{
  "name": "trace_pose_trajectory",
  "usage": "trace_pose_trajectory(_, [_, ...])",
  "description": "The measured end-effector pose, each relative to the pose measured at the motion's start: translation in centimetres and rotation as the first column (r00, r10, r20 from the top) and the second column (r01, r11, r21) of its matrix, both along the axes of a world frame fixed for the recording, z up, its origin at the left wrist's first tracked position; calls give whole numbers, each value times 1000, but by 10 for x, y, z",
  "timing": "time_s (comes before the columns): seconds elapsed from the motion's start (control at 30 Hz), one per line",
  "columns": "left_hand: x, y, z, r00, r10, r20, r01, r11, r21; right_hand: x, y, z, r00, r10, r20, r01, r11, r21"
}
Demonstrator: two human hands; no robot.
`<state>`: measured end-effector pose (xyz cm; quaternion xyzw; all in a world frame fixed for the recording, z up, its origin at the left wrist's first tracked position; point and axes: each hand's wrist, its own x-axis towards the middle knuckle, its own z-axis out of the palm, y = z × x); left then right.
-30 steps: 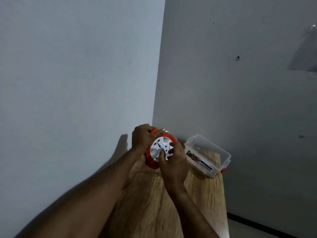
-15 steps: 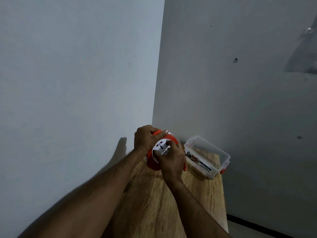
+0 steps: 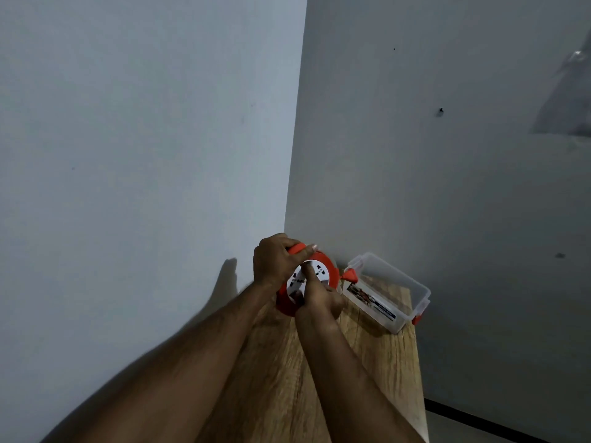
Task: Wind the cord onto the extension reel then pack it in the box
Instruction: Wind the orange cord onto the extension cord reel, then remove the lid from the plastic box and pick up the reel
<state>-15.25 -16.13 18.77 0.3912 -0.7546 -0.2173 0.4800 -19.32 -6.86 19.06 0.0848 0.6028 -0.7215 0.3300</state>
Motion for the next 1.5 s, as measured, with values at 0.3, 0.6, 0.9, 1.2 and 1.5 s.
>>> trace_pose_trajectory(0.3, [0, 5, -1, 1000, 23, -7, -23, 999, -33, 1, -5, 20, 918, 19, 396, 53, 984, -171])
trace_pose_trajectory(0.6, [1, 4, 0, 999, 31, 15, -30, 999, -44, -3, -4, 22, 877, 66, 475, 48, 973, -224])
trace_pose_trajectory(0.9, [2, 2, -10, 997, 74, -26, -72, 993, 91, -8, -2, 20, 936, 125, 329, -77, 985, -154])
trace_pose_trajectory(1.2, [9, 3, 0, 977, 130, -168, -56, 919, 391, -26, 26, -32, 811, -242, -533, 261, 965, -42])
trace_pose_trajectory(1.5, [21, 11, -55, 970, 195, -142, -68, 786, 614, -31, 27, -80, 811, 105, -575, -188, 978, -87])
